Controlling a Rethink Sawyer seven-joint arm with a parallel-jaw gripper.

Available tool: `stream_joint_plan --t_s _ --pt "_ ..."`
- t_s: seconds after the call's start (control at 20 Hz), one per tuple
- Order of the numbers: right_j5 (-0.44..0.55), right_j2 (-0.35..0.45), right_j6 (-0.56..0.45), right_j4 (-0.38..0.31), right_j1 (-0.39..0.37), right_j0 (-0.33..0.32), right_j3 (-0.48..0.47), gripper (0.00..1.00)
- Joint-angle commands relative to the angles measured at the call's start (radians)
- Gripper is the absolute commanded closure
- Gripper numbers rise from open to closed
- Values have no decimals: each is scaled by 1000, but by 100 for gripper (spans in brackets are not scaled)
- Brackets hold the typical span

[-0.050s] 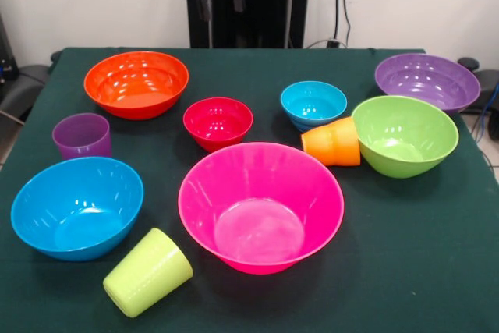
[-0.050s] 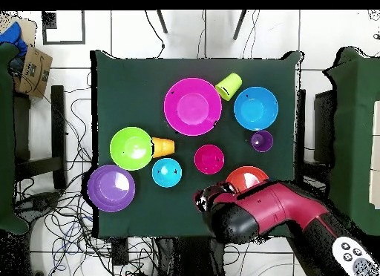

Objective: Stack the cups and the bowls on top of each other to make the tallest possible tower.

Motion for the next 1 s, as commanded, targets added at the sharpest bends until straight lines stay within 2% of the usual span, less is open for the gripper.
stream_joint_plan --t_s 0.05,0.5,0.75,1.0 --pt "121 64 -304 -27 30 -6 -14 0" --pt "159 104 -298 -3 -12 -25 -31 0" --pt "175 100 -306 -26 13 -25 -57 0" --pt "221 110 -314 -9 0 -18 -82 0"
